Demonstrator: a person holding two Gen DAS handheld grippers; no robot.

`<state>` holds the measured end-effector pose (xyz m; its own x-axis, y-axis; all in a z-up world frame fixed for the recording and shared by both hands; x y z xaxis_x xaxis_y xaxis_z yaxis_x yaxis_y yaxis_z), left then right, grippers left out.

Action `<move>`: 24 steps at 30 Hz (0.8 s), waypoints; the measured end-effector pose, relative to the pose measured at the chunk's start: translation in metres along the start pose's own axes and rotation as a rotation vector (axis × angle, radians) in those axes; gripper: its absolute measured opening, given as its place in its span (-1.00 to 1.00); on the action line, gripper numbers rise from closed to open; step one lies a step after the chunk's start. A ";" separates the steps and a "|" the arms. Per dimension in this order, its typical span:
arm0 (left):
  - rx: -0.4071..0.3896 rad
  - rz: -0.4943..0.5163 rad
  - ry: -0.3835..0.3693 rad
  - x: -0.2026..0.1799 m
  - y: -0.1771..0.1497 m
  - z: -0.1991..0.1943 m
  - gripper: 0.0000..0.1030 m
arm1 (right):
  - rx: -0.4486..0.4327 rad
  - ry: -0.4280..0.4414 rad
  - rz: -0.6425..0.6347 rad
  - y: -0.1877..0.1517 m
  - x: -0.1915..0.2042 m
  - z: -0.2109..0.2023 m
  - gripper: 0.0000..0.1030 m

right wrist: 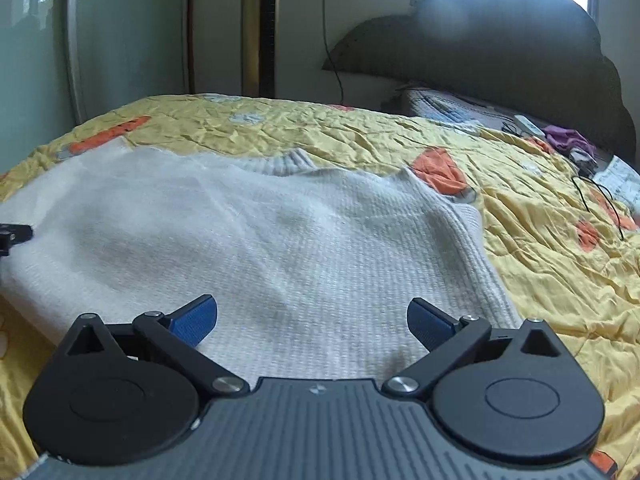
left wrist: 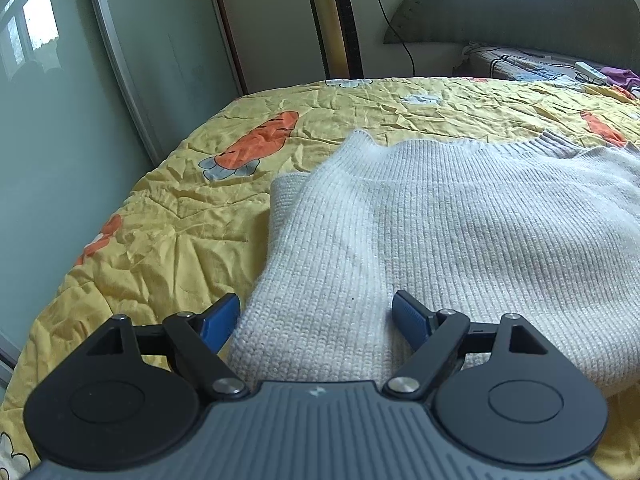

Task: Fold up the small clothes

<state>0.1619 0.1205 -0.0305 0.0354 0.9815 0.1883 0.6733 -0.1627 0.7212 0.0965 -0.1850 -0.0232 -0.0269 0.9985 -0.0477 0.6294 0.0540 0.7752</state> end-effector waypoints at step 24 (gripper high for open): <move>-0.003 -0.099 -0.156 0.064 0.059 0.027 0.67 | -0.060 0.216 -0.299 0.012 0.157 -0.028 0.99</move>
<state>0.2241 0.1768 0.0059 0.0829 0.9965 0.0109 0.6772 -0.0643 0.7330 0.0779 -0.0277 -0.0041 -0.3698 0.9172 -0.1484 0.5229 0.3375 0.7828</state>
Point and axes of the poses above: each gripper's, at about its wrist camera, not at the fingertips, and z roughly the way its jaws point, x to its left, y to its top, the point moved 4 cm from there along z, roughly the way its jaws point
